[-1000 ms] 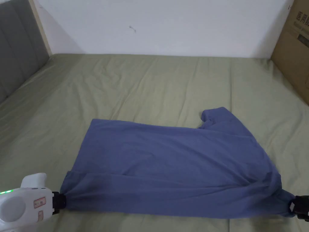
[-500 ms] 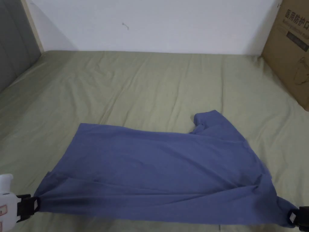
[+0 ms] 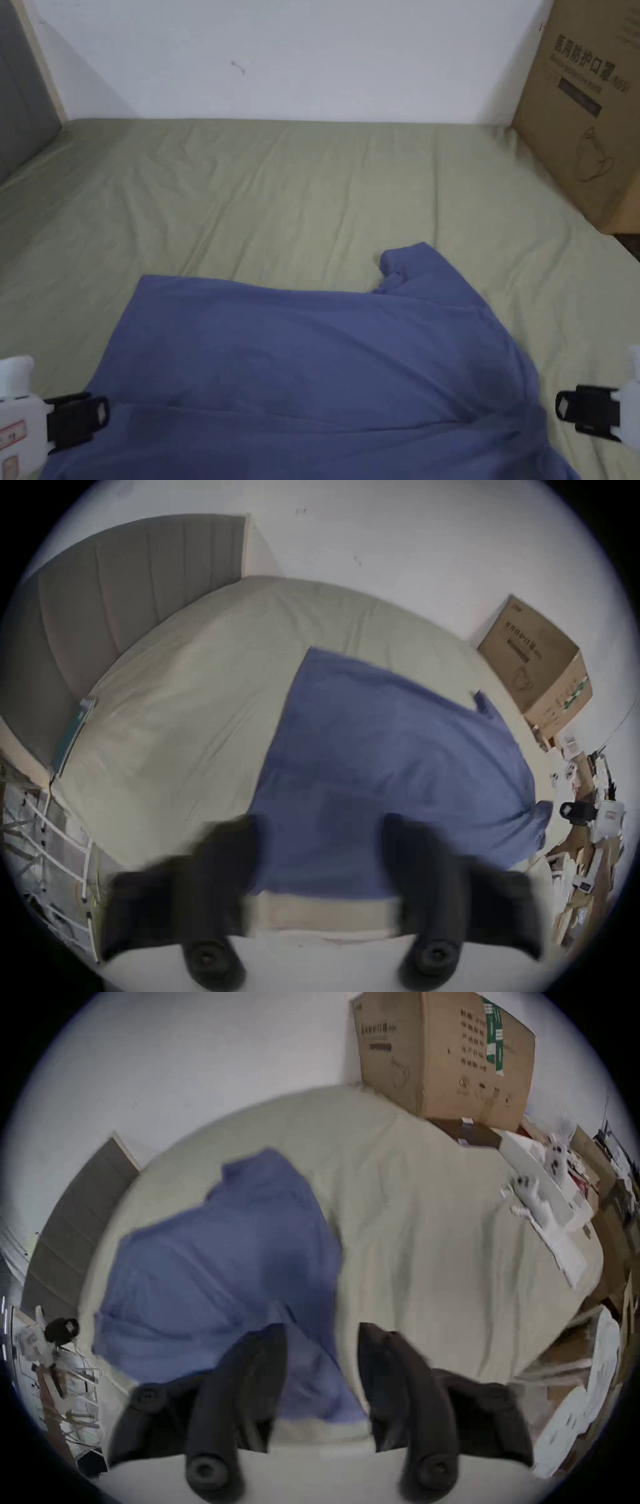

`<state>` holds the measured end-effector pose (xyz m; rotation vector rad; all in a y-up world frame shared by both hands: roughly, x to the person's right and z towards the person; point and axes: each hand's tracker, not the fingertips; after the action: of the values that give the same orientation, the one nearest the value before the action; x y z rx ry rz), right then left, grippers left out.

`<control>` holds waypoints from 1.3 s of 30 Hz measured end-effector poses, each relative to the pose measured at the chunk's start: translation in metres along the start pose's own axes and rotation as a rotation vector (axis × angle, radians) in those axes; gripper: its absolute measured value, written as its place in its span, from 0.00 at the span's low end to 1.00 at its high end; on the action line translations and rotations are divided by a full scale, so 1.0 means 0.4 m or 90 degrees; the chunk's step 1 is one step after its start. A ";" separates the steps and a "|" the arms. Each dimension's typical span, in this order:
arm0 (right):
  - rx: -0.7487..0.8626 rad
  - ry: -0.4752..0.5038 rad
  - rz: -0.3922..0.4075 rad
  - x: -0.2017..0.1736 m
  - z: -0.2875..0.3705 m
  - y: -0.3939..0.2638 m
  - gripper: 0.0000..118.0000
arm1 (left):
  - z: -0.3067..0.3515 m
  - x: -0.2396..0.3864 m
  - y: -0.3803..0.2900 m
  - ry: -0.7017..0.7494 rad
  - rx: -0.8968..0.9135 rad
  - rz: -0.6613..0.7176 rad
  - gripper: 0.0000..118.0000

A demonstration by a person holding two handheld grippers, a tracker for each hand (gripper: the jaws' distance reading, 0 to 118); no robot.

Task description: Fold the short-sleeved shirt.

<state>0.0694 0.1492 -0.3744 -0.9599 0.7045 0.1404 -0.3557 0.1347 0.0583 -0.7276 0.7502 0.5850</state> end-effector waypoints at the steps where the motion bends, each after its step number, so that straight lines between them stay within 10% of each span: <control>1: 0.014 -0.014 0.013 -0.014 -0.012 0.023 0.05 | -0.018 0.018 0.015 0.006 0.000 -0.006 0.12; 2: 0.020 -0.025 0.016 -0.027 -0.032 0.043 0.01 | -0.036 0.030 0.023 0.014 0.003 -0.021 0.01; 11: 0.010 0.013 0.020 -0.058 -0.221 0.217 0.01 | -0.139 0.085 0.099 -0.008 -0.024 -0.037 0.00; 13: -0.005 0.015 0.039 -0.065 -0.289 0.285 0.50 | -0.158 0.094 0.124 -0.001 -0.021 -0.043 0.00; 14: -0.019 0.017 0.045 -0.067 -0.336 0.318 0.59 | -0.170 0.091 0.134 0.001 -0.021 -0.047 0.00; 23: -0.158 -0.044 0.092 -0.073 -0.650 0.413 0.47 | -0.251 0.068 0.170 0.026 -0.045 -0.053 0.00; 27: -0.120 -0.068 0.097 -0.092 -0.621 0.407 0.00 | -0.265 0.046 0.171 0.034 -0.056 -0.043 0.00; 39: -0.088 -0.035 0.085 -0.115 -0.557 0.430 0.00 | -0.343 -0.006 0.291 0.030 -0.045 -0.026 0.00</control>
<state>-0.1451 0.0826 -0.5500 -1.0368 0.7157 0.3358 -0.4923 0.1014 -0.0540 -0.8228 0.7598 0.5615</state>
